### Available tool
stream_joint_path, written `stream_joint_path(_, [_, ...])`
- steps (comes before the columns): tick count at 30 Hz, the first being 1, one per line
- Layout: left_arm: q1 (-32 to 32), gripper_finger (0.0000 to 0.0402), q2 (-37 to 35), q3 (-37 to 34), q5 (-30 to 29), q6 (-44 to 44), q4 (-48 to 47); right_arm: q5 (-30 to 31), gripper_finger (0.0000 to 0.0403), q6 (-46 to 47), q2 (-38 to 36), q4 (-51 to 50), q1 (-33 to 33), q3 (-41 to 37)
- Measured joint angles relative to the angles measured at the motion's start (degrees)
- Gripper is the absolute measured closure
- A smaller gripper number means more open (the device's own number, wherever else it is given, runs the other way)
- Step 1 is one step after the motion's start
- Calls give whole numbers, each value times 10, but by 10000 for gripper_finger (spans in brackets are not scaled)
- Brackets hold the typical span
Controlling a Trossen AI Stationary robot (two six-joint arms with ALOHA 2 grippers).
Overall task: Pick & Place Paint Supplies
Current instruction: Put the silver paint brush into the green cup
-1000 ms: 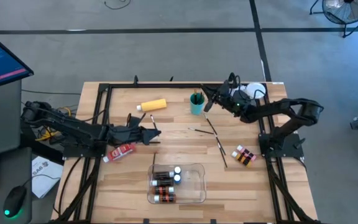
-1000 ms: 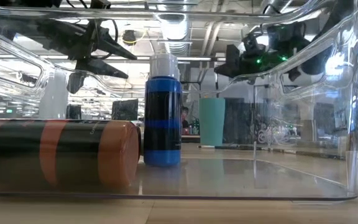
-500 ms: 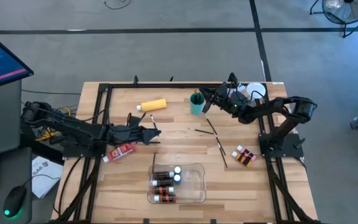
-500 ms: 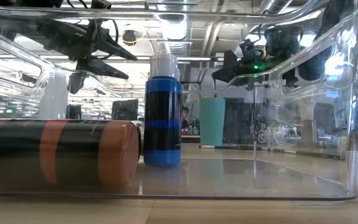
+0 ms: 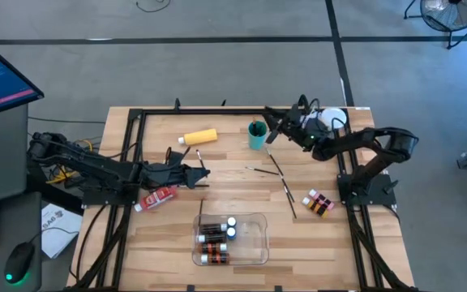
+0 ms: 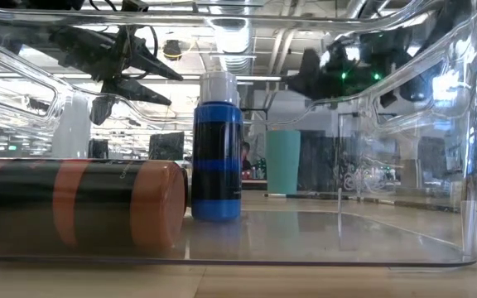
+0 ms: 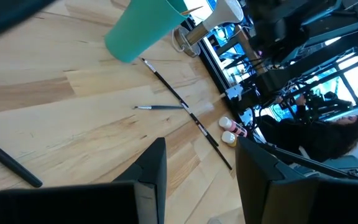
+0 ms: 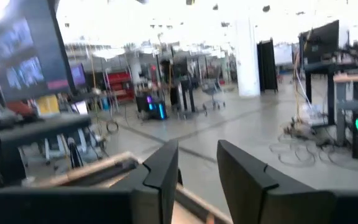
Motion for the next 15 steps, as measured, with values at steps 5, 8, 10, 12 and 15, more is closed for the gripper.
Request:
stream_joint_path(5, [0,302,0,0,0,0,0,-1,294,37,-79,-12,0,0])
stream_joint_path(8, [0,302,0,0,0,0,0,-5,294,93,-136,-44,5,0])
stream_joint_path(10, [0,302,0,0,0,0,1,-23,294,126,-179,-84,11,0])
stream_joint_path(12, [0,302,0,0,1,0,2,-45,294,158,-223,-130,21,0])
stream_joint_path(15, [0,302,0,0,6,0,2,-62,294,208,-279,-211,46,1])
